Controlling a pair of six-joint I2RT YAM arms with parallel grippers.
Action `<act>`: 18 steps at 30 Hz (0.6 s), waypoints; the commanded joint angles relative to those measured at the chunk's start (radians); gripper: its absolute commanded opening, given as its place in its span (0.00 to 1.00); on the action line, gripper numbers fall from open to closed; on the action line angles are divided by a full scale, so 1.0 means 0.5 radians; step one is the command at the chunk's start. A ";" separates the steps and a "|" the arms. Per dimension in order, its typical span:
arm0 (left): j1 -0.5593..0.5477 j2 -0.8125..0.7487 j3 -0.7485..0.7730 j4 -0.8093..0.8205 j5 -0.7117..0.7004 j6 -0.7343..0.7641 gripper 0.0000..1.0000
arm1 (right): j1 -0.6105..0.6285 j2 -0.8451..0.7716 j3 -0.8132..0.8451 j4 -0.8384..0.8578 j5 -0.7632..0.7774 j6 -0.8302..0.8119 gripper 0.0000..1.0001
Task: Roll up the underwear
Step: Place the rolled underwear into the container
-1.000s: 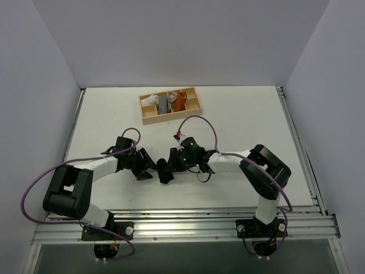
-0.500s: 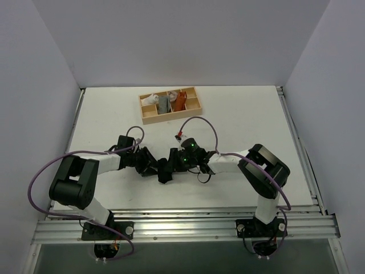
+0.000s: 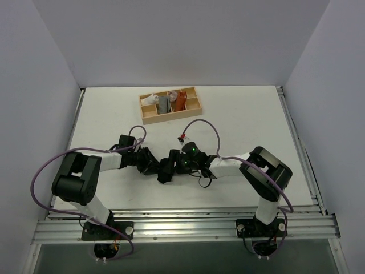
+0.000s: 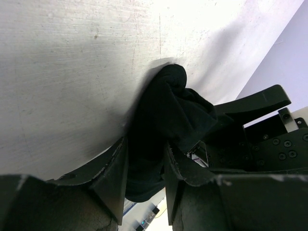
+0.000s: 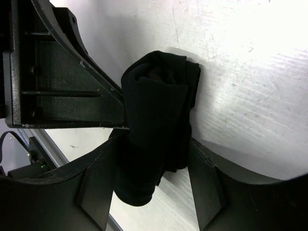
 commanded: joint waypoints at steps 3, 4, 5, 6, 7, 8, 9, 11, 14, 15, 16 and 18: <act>-0.029 0.068 -0.063 -0.129 -0.309 0.108 0.38 | 0.120 0.022 -0.121 -0.115 0.081 0.114 0.55; -0.029 0.062 -0.063 -0.132 -0.312 0.105 0.37 | 0.121 0.035 -0.121 -0.106 0.078 0.118 0.56; -0.029 0.059 -0.066 -0.138 -0.321 0.105 0.37 | 0.124 0.053 -0.121 -0.103 0.069 0.127 0.56; -0.029 0.056 -0.066 -0.144 -0.327 0.108 0.37 | 0.121 0.090 -0.118 -0.100 0.063 0.136 0.56; -0.029 0.053 -0.066 -0.153 -0.330 0.105 0.37 | 0.124 0.102 -0.118 -0.090 0.050 0.139 0.56; -0.032 0.056 -0.060 -0.159 -0.336 0.105 0.37 | 0.127 0.117 -0.136 -0.075 0.044 0.166 0.55; -0.035 0.056 -0.060 -0.165 -0.339 0.105 0.37 | 0.124 0.124 -0.154 -0.045 0.035 0.179 0.54; -0.035 0.053 -0.060 -0.181 -0.348 0.108 0.37 | 0.124 0.121 -0.197 0.041 0.026 0.213 0.47; -0.042 0.043 -0.060 -0.196 -0.361 0.105 0.37 | 0.121 0.145 -0.274 0.127 -0.002 0.259 0.20; -0.042 0.040 -0.060 -0.199 -0.364 0.105 0.37 | 0.118 0.170 -0.308 0.146 -0.008 0.271 0.15; -0.042 0.034 -0.060 -0.205 -0.373 0.105 0.37 | 0.118 0.182 -0.326 0.185 -0.011 0.280 0.10; -0.042 0.034 -0.060 -0.212 -0.373 0.096 0.37 | 0.114 0.194 -0.360 0.228 -0.020 0.289 0.01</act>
